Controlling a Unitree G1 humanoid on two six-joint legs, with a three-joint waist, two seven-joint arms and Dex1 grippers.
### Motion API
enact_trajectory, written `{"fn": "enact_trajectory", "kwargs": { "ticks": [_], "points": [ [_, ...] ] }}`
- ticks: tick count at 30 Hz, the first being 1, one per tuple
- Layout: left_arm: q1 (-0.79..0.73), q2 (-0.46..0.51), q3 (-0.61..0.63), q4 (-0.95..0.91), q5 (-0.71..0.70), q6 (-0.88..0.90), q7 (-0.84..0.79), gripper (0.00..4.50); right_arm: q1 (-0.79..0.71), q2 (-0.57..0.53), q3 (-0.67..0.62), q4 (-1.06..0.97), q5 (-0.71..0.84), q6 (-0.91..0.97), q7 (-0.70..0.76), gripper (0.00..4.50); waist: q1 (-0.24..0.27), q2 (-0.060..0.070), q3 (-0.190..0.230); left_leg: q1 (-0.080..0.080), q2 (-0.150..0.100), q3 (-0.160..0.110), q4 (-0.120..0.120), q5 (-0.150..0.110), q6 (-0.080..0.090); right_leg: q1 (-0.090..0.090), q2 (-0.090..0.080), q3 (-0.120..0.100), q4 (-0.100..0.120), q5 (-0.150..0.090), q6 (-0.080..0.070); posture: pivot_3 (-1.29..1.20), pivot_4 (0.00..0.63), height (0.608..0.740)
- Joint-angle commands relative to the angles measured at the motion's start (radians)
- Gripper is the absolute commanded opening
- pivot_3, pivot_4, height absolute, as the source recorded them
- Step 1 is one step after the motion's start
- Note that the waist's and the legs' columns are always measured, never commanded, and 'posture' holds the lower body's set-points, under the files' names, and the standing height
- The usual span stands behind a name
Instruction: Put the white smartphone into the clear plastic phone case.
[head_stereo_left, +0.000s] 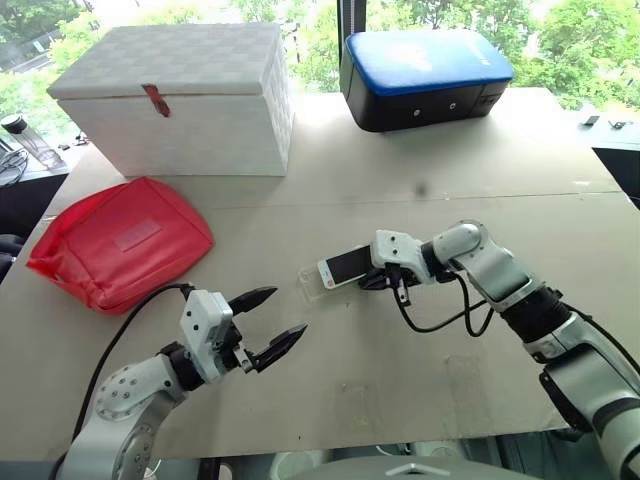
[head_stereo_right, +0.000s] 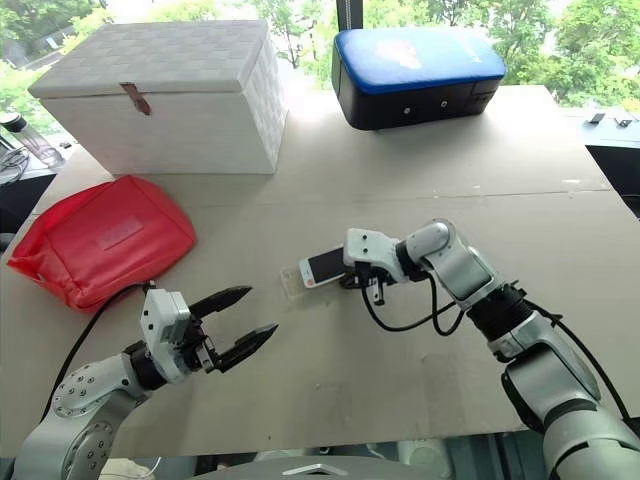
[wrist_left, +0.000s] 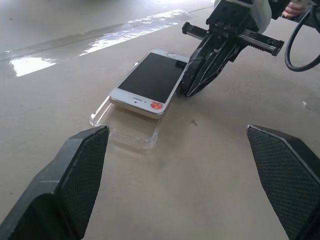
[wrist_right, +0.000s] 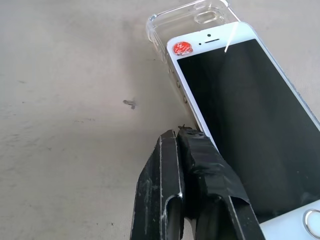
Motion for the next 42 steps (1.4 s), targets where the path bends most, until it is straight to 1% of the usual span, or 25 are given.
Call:
{"fn": "enact_trajectory", "kwargs": {
  "ticks": [1, 3, 7, 11, 16, 22, 26, 38, 40, 42],
  "points": [
    [0.013, -0.002, 0.017, -0.024, -0.005, -0.03, -0.011, 4.5, -0.016, -0.003, -0.035, -0.041, 0.039, 0.002, 0.045, 0.05, 0.0, 0.0, 0.0, 0.0, 0.0, 0.0, 0.0, 0.0, 0.0, 0.0, 0.0, 0.0, 0.0, 0.0, 0.0, 0.0, 0.15, 0.74],
    [0.015, -0.001, 0.021, -0.018, -0.006, -0.036, -0.014, 4.5, -0.012, -0.004, -0.044, -0.051, 0.05, 0.006, 0.05, 0.05, 0.0, 0.0, 0.0, 0.0, 0.0, 0.0, 0.0, 0.0, 0.0, 0.0, 0.0, 0.0, 0.0, 0.0, 0.0, 0.0, 0.15, 0.74],
    [0.018, -0.001, 0.022, -0.015, -0.006, -0.043, -0.017, 4.5, -0.011, 0.034, -0.09, -0.074, 0.115, 0.062, 0.031, 0.05, 0.0, 0.0, 0.0, 0.0, 0.0, 0.0, 0.0, -0.001, 0.001, 0.0, 0.0, 0.0, 0.0, 0.0, 0.0, 0.0, 0.15, 0.74],
    [0.017, -0.002, 0.018, -0.014, -0.006, -0.044, -0.02, 4.5, -0.033, 0.112, -0.079, 0.03, 0.055, 0.03, -0.069, 0.05, -0.003, 0.0, 0.0, 0.0, 0.0, 0.0, 0.0, 0.0, 0.001, 0.0, 0.0, 0.0, 0.0, 0.0, 0.0, 0.0, 0.15, 0.74],
    [0.014, 0.004, 0.024, -0.009, -0.008, -0.044, -0.025, 4.5, -0.049, 0.165, -0.028, 0.104, 0.007, 0.008, -0.076, 0.05, 0.0, 0.0, 0.0, 0.0, 0.0, 0.0, 0.0, 0.0, 0.0, 0.0, 0.0, 0.0, 0.001, 0.0, 0.0, 0.0, 0.15, 0.74],
    [0.02, 0.002, 0.024, -0.012, -0.007, -0.046, -0.024, 4.5, -0.044, 0.165, 0.077, 0.183, -0.099, -0.079, -0.048, 0.05, -0.003, 0.0, -0.001, 0.001, 0.0, 0.001, 0.0, 0.0, 0.0, 0.0, 0.0, 0.001, 0.001, 0.0, 0.0, 0.0, 0.15, 0.74],
    [0.025, -0.001, 0.022, -0.016, -0.005, -0.048, -0.02, 4.5, -0.033, 0.167, 0.107, 0.23, -0.145, -0.135, -0.045, 0.05, -0.005, 0.0, -0.002, 0.003, 0.0, 0.001, 0.0, 0.0, 0.0, 0.001, 0.001, 0.001, 0.002, 0.0, 0.0, 0.0, 0.15, 0.74],
    [0.024, 0.001, 0.017, -0.021, -0.008, -0.04, -0.014, 4.5, 0.002, 0.162, 0.15, 0.333, -0.24, -0.209, -0.045, 0.05, -0.002, 0.008, -0.021, 0.006, 0.0, 0.001, 0.0, -0.001, 0.002, 0.004, 0.002, 0.001, 0.002, 0.0, 0.0, 0.0, 0.15, 0.74],
    [0.022, 0.002, 0.017, -0.022, -0.008, -0.037, -0.012, 4.5, 0.008, 0.171, 0.133, 0.324, -0.223, -0.201, -0.041, 0.05, -0.002, 0.009, -0.022, 0.008, 0.0, 0.001, 0.0, -0.002, 0.003, 0.006, 0.002, 0.001, 0.002, 0.0, 0.0, 0.0, 0.15, 0.74],
    [0.023, 0.002, 0.023, -0.024, -0.01, -0.028, -0.001, 4.5, 0.006, 0.191, 0.075, 0.287, -0.163, -0.175, -0.042, 0.05, -0.002, 0.01, -0.022, 0.013, 0.0, 0.001, 0.0, -0.002, 0.004, 0.011, 0.002, 0.001, 0.002, 0.0, 0.0, 0.0, 0.15, 0.74]
  ]
}}
